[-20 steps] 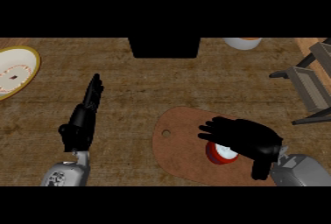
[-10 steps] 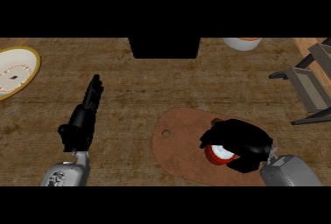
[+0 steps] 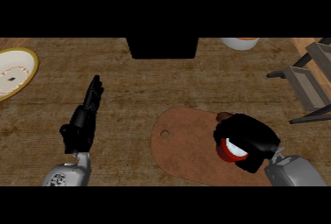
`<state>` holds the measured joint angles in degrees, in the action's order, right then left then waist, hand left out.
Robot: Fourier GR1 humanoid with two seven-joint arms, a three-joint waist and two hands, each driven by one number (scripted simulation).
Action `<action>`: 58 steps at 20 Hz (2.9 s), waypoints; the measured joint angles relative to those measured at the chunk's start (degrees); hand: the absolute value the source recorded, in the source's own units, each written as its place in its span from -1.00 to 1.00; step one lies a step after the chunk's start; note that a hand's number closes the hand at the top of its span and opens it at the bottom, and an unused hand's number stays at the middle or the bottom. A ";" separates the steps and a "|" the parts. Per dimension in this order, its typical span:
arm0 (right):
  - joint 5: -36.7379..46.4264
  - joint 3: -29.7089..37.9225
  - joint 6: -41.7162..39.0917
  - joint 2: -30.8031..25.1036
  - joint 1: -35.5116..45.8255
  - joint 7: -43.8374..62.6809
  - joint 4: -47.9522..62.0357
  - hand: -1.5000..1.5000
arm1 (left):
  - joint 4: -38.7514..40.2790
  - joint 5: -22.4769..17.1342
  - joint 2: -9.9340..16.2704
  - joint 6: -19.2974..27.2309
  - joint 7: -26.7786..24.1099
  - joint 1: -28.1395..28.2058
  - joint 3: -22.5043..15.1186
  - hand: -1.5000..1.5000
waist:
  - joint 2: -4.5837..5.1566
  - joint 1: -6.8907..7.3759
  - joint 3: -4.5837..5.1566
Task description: Pick the can from the cutting board and place it in the tiered basket
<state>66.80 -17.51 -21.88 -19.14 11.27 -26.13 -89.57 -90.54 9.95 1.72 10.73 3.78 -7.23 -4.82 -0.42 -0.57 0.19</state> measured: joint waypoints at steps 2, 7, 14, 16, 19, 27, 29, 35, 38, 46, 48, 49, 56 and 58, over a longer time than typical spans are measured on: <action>1.52 4.25 -2.55 -3.00 -0.50 5.17 -0.11 1.00 | -0.14 -0.12 0.36 0.13 -0.07 0.54 0.58 0.00 | -0.14 -1.01 0.05; 3.16 15.20 -11.09 -9.34 -1.53 17.18 -4.48 1.00 | -0.07 -0.43 1.14 0.25 -0.01 0.81 1.85 0.00 | -0.45 -2.76 0.10; -1.01 28.91 -26.81 -12.09 0.76 28.24 -20.81 1.00 | -0.24 -1.10 1.21 -0.61 -0.27 0.53 1.88 0.00 | -0.22 -1.52 -0.02; -2.94 33.25 -31.18 -12.91 2.71 30.10 -25.22 1.00 | 0.02 -1.04 0.83 -0.63 -0.55 0.73 1.50 0.00 | -0.22 -1.39 -0.03; -6.17 39.77 -37.09 -14.63 9.08 32.65 -28.89 1.00 | -0.47 -0.48 0.28 -0.44 -1.05 1.80 0.47 0.00 | -0.23 -0.77 -0.02; -15.58 52.72 -46.27 -23.11 28.81 39.19 -25.58 1.00 | 0.08 -0.39 0.39 -0.84 -1.06 0.56 0.50 0.00 | -0.15 0.03 0.03; -17.16 53.55 -47.60 -25.57 33.69 41.16 -22.73 1.00 | -0.16 -0.32 0.14 -0.89 -0.88 0.63 0.15 0.00 | -0.13 0.25 0.03; -19.93 55.21 -49.68 -26.83 47.66 47.64 -10.08 1.00 | 1.43 -0.31 -0.05 -1.18 -1.07 -0.58 0.18 0.00 | 0.02 0.89 0.07; -20.11 55.55 -49.59 -25.05 53.25 51.37 -4.29 1.00 | 0.35 -0.27 0.26 -1.40 -0.25 -0.72 0.17 0.00 | 0.10 1.18 0.01; -19.08 48.95 -44.60 -27.64 58.78 53.35 7.78 1.00 | 1.60 0.16 -0.47 -0.61 -0.88 -1.38 -0.07 0.00 | 0.48 1.19 -0.10; -18.12 46.47 -41.89 -29.33 59.32 52.06 11.41 1.00 | 1.32 -0.21 -0.03 -1.17 -0.93 -1.27 0.24 0.00 | 0.57 1.38 -0.11; -17.69 45.35 -40.33 -29.92 59.80 51.43 13.12 1.00 | 1.35 -0.32 0.03 -1.33 -1.09 -1.17 0.29 0.00 | 0.59 1.44 -0.13; -14.02 38.76 -28.17 -34.96 57.56 41.34 24.81 1.00 | 2.73 -0.82 0.04 -1.86 -2.85 -1.32 0.84 0.00 | 0.75 1.56 -0.16; -13.21 37.75 -25.37 -36.22 56.74 38.44 27.97 1.00 | 2.67 -1.21 0.43 -2.30 -2.27 -1.91 1.32 0.00 | 0.74 1.52 -0.16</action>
<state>53.59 20.24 -47.25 -55.36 68.01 12.31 -61.60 -87.87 8.74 2.14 8.43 1.50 -9.14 -3.50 0.32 0.95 0.03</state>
